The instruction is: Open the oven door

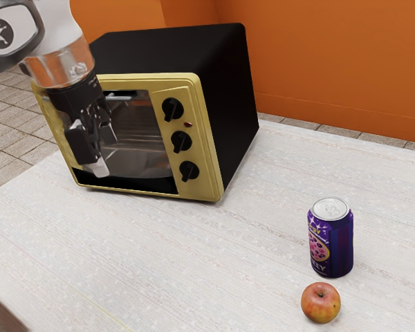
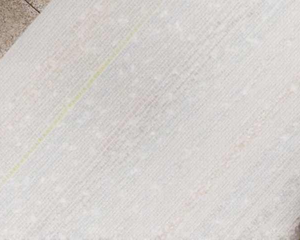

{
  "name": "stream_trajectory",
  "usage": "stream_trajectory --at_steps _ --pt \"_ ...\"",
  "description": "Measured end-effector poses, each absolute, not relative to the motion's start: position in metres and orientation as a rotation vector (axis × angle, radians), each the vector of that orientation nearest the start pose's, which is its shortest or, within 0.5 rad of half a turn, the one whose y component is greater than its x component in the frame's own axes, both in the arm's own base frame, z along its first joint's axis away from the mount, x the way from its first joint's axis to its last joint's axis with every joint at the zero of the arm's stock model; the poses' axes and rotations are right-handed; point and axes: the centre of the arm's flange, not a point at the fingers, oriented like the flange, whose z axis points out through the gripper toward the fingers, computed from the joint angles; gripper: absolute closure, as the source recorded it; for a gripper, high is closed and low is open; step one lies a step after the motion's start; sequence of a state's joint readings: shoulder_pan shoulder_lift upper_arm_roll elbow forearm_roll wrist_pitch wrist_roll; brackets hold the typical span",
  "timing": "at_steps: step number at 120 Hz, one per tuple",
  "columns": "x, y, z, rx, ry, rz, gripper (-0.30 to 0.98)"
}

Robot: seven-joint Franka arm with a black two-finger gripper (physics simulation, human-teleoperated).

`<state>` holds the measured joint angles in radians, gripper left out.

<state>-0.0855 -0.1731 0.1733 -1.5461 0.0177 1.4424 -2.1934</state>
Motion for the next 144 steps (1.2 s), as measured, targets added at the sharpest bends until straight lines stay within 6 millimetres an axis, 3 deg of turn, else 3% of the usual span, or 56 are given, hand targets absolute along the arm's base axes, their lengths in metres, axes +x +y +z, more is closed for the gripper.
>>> stream_trajectory --at_steps 30,49,70,80,122,144 --pt "0.491 0.039 0.706 1.258 2.804 0.053 0.00" --pt "0.535 0.068 0.721 1.134 2.813 0.225 0.00" --pt "0.552 0.101 0.738 1.028 2.782 0.331 0.00" --pt "0.560 0.116 0.733 1.022 2.783 0.352 0.00" --pt "0.570 0.156 0.727 1.100 2.720 0.433 0.00" --pt "0.557 0.166 0.742 1.138 2.664 0.474 0.00"
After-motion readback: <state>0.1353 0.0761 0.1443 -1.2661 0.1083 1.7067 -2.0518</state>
